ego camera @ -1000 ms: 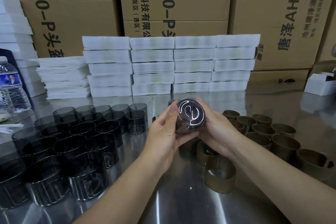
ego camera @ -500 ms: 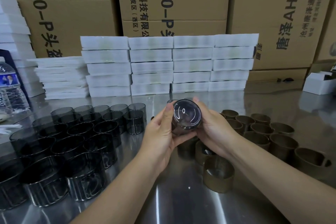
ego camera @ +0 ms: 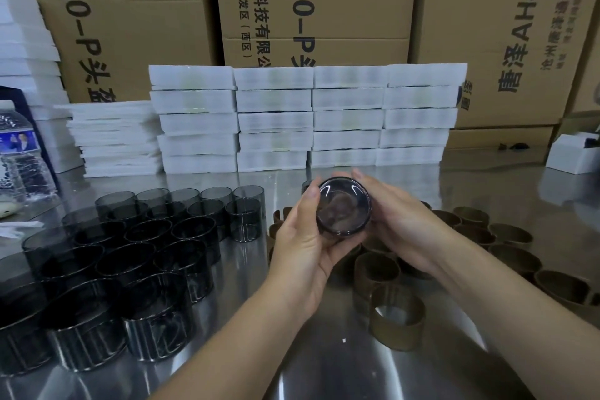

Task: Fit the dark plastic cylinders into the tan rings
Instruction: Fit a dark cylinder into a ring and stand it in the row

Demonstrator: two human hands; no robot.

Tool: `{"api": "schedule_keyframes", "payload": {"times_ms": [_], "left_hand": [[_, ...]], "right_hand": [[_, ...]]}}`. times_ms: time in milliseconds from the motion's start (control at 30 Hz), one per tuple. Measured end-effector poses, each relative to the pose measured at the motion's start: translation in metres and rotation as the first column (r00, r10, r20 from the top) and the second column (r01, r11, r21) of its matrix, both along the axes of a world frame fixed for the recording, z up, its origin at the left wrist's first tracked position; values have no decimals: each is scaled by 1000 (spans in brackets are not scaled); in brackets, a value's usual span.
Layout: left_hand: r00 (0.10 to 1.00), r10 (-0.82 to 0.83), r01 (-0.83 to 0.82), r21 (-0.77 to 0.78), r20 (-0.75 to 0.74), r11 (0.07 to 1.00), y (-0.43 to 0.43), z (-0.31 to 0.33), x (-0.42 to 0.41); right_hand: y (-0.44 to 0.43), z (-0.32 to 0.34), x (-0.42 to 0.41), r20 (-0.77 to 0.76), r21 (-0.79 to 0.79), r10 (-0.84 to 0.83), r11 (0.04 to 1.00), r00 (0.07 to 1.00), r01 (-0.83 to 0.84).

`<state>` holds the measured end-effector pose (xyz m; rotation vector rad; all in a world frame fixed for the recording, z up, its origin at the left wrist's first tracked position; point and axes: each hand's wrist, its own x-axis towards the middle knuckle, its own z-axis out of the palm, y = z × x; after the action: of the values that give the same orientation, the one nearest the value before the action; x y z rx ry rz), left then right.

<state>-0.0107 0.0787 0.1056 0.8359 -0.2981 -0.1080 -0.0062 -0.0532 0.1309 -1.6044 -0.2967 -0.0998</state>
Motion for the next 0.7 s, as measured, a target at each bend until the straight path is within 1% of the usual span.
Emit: {"api": "schedule_keyframes", "payload": {"times_ms": [100,167,267,333,367,433,500,567,633,700], "left_hand": [[997,65,-62,48,-52,997,1,-1,2],[990,115,-107,100,-85,989,3,-3,5],[976,188,-171,139,-114,975,1,-5,5],[974,193,-176,140,-119,974,0,-5,4],[975,189,-171,146,-120,974,-1,-4,4],[976,188,-164,201,-111,966,-3,-3,2],[977,191,-157,296,-92,942,-5,-3,-1],[978,192,-147,381,-85,913,-7,-6,-4],[979,181,-129,419,-88,899,-8,-7,-5],[982,170,-119,421,-87,899,-7,-4,-5]], "right_hand": [[-4,3,-2,62,-93,-47,994,997,52],[-8,4,0,64,-156,-85,983,994,94],[-13,10,0,36,-190,-28,981,999,35],[-17,21,2,42,-209,-34,977,999,42],[-20,27,5,59,-222,-68,972,996,79],[-26,38,18,120,-269,-185,940,975,211],[-34,43,38,194,-341,-300,872,934,351],[-40,40,58,246,-429,-373,786,895,446],[-47,30,76,296,-564,-417,650,859,510],[-54,17,91,365,-674,-456,472,812,568]]}}
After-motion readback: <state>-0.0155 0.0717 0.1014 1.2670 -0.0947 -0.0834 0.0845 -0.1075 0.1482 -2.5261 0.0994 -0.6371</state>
